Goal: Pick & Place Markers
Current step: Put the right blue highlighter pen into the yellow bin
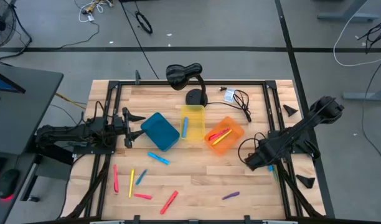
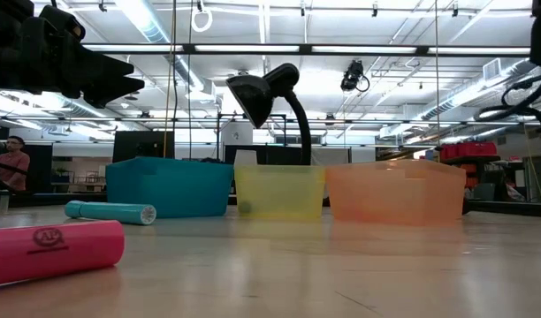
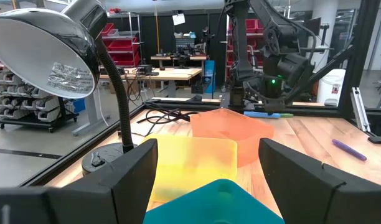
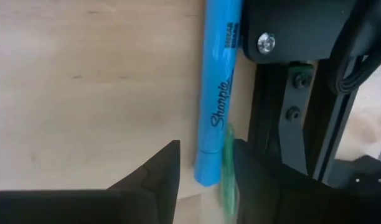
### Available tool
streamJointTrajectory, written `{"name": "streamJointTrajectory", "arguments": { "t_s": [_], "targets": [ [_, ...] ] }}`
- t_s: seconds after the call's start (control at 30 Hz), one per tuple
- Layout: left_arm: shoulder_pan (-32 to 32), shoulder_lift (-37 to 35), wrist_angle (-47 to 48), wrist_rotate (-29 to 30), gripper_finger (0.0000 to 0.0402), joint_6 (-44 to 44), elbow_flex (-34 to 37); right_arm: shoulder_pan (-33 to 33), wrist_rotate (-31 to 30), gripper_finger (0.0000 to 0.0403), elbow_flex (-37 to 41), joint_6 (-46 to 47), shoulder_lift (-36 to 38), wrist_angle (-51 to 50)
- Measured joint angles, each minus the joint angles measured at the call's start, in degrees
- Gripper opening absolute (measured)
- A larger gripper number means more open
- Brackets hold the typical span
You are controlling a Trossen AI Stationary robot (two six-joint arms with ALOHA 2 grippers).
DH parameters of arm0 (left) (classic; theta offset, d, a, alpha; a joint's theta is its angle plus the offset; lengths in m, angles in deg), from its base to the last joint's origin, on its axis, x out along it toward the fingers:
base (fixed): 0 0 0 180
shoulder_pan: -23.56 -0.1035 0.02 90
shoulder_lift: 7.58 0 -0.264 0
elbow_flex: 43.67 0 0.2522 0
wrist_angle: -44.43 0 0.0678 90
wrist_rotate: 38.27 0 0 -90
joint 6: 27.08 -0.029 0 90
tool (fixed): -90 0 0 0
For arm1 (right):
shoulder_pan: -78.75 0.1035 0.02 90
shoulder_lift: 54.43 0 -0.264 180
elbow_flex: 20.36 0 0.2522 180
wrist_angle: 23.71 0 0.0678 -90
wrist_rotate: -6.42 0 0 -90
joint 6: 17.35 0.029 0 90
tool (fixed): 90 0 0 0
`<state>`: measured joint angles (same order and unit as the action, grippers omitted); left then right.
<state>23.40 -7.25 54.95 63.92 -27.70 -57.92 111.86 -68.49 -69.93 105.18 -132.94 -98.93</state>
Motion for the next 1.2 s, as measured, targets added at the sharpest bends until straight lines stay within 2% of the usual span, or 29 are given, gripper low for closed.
{"name": "streamJointTrajectory", "arguments": {
  "t_s": [0.33,0.53,0.63,0.9,1.2],
  "targets": [
    [0.0,0.0,0.0,0.0,0.0286,0.0,0.0,-1.3,0.1,0.015,1.4,1.5,-5.4,1.6],
    [0.0,0.0,0.0,0.0,0.0286,0.0,0.0,-3.2,1.2,0.0146,3.3,0.9,-6.1,4.5],
    [0.0,0.0,0.0,0.0,0.0286,0.0,0.0,-3.6,1.0,0.0127,3.4,-0.1,-6.1,4.9],
    [0.0,0.0,0.0,0.0,0.0286,0.0,0.0,-3.6,0.1,0.0038,3.3,-1.6,-6.1,5.7],
    [0.0,0.0,0.0,0.0,0.0286,0.0,0.0,-3.5,-3.5,0.0046,0.3,-4.5,-5.4,3.1]
  ]
}}
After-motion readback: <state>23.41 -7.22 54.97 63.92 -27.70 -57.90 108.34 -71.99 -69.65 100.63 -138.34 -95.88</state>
